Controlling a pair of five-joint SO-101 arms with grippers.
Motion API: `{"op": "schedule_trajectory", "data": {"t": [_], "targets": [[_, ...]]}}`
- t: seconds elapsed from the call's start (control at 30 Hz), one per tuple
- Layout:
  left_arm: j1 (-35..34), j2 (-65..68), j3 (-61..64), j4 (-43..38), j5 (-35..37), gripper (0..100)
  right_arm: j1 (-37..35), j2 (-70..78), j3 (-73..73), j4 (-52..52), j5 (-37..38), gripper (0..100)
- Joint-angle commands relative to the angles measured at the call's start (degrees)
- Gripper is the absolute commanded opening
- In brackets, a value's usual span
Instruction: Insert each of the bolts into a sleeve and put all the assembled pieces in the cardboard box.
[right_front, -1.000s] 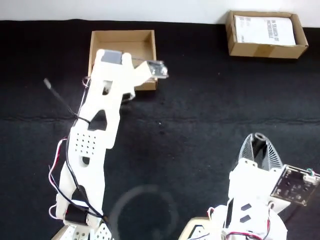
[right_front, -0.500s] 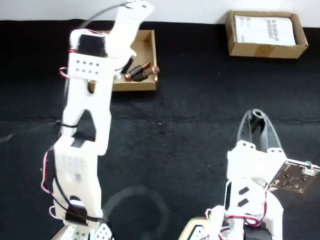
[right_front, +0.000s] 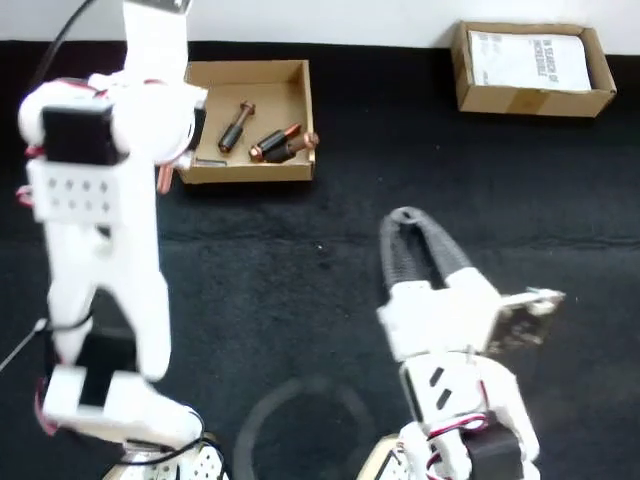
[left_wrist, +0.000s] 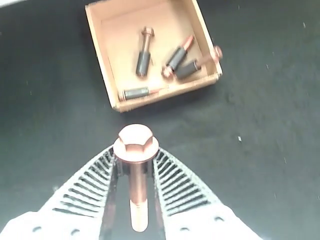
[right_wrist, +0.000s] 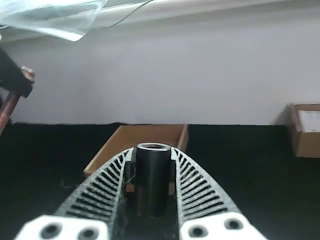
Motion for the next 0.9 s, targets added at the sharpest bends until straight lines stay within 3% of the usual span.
{"op": "schedule_trajectory", "data": {"t": [0.0,0.13,0.27,0.4,0.73,0.87], "targets": [[0.75,-13.05,10.86,-0.18,0.44,1,-9.1,0.4,1.45,-1.54,0.09,0.6],[4.62,-24.04,22.2,-0.35,0.53,1,-17.71,0.4,3.65,-1.54,7.21,0.6],[11.21,-33.89,32.84,-4.31,2.9,1,-21.58,0.4,5.58,-1.54,13.1,0.6],[17.8,-42.95,44.88,-15.38,6.59,1,-22.11,0.4,6.9,-1.54,15.03,0.6],[27.47,-61.14,82.68,-54.42,13.45,1,-21.76,-0.13,6.9,-1.54,15.03,0.6],[29.85,-63.78,88.84,-61.36,13.45,1,-21.76,-0.13,6.81,-1.54,14.95,0.6]]}}
